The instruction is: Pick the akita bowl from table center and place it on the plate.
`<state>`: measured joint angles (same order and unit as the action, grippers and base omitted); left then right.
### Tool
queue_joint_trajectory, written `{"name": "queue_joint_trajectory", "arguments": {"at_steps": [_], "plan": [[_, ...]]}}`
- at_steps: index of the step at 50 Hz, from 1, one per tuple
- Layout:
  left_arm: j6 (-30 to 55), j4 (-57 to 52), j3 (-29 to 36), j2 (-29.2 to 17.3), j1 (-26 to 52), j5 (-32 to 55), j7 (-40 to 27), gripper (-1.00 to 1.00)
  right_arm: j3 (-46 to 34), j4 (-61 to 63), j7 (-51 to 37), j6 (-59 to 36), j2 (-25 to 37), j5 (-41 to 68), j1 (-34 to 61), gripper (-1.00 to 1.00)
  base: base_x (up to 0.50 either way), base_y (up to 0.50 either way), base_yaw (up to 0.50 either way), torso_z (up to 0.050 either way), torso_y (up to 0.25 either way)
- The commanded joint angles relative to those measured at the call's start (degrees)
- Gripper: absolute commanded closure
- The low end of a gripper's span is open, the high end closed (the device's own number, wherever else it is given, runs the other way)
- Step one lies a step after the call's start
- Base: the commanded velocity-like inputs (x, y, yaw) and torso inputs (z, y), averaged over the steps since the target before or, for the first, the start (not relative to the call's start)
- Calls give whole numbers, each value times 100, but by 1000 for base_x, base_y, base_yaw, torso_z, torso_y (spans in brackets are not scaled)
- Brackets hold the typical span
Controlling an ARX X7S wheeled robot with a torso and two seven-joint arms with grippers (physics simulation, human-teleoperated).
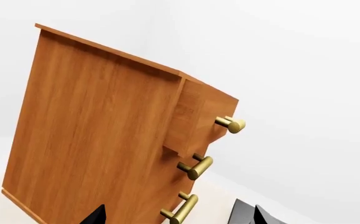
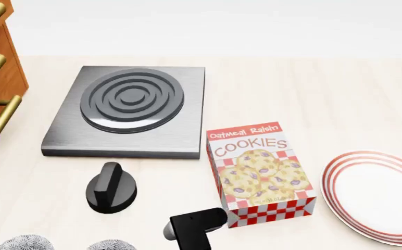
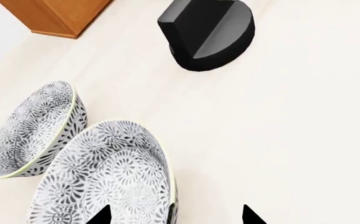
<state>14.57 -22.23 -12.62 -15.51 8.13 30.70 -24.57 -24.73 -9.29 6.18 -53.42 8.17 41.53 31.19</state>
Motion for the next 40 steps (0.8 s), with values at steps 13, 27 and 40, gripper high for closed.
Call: {"name": "queue_joint_trajectory", "arguments": {"at_steps": [13,27,40], "plan": [[-61,15,-104,92,-60,-56,88,-100,-128,-263,195,131,-131,-160,-78,-100,0,0,0,0,0],[-80,9,-103,63,-74,-33,54,-100,-182,-146,121,166,-94,-122,-99,100,0,0,0,-1,0],[-106,0,-84,44,-89,-43,15,-100,-153,326,-125,402,59,-240,-109,100,0,0,0,0,0]]}}
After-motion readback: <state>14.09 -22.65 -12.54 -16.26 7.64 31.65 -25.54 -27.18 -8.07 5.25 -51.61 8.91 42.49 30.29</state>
